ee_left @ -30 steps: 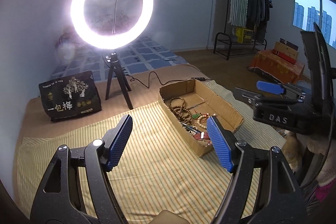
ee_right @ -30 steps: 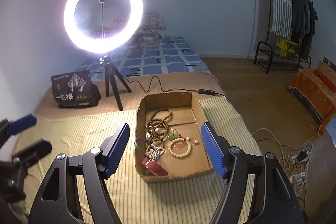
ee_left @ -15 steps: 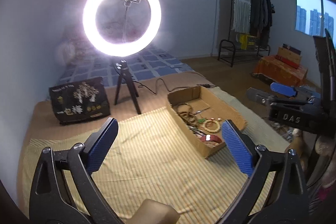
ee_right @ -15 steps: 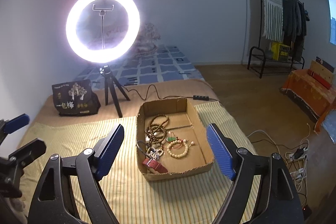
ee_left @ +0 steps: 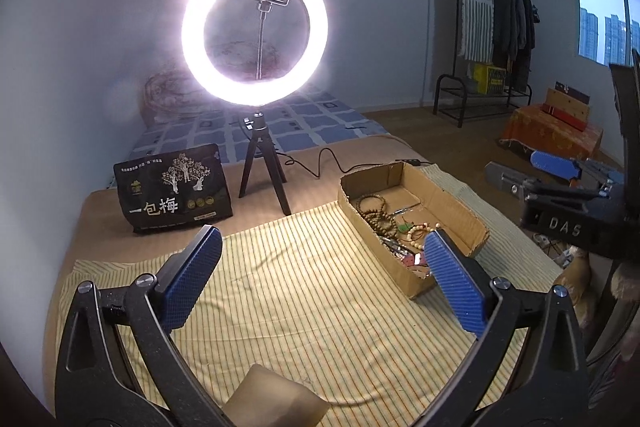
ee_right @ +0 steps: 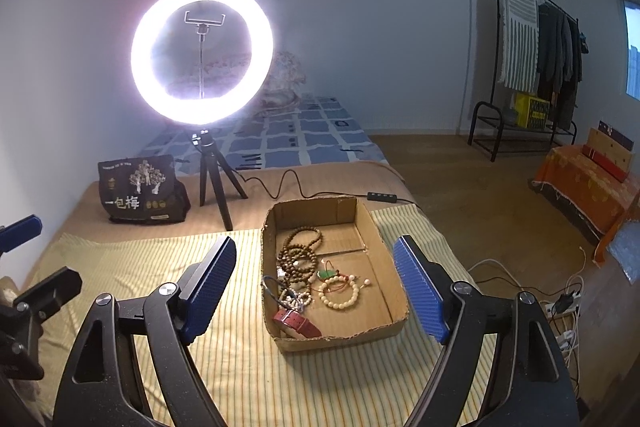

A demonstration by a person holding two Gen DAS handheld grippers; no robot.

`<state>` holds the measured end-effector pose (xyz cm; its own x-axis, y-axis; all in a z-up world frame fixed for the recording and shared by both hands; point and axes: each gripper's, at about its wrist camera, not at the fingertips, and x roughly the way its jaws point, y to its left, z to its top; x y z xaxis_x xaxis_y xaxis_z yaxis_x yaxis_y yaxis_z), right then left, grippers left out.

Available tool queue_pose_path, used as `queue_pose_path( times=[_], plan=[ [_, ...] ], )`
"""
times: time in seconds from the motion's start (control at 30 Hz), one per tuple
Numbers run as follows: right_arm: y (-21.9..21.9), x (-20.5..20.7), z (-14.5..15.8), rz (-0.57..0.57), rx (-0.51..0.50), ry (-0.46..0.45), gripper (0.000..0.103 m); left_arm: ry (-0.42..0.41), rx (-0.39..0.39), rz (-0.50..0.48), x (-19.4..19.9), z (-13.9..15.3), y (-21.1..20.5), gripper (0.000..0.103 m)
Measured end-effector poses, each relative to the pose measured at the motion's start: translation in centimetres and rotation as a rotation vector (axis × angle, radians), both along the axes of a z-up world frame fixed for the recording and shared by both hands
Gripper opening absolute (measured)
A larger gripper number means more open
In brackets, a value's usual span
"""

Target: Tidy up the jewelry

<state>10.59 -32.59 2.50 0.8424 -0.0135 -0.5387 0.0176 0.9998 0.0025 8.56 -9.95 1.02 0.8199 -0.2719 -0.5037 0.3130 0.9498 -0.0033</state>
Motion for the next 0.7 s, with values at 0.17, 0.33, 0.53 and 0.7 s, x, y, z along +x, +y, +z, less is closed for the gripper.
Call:
queue_pose_path(
  times=[0.17, 0.33, 0.53, 0.7],
  plan=[
    [0.24, 0.02, -0.02, 0.005, -0.011, -0.001, 0.081, 0.004, -0.008, 0.001, 0.14, 0.02, 0.16, 0.103],
    [0.25, 0.04, -0.04, 0.005, -0.011, -0.001, 0.081, 0.004, -0.004, -0.001, 0.14, 0.05, 0.18, 0.103],
    [0.23, 0.07, -0.01, 0.004, -0.012, -0.001, 0.081, 0.002, -0.005, -0.002, 0.17, 0.09, 0.13, 0.103],
    [0.27, 0.08, 0.02, 0.002, -0.013, -0.001, 0.081, 0.0, -0.007, -0.007, 0.23, 0.18, -0.04, 0.103]
  ],
)
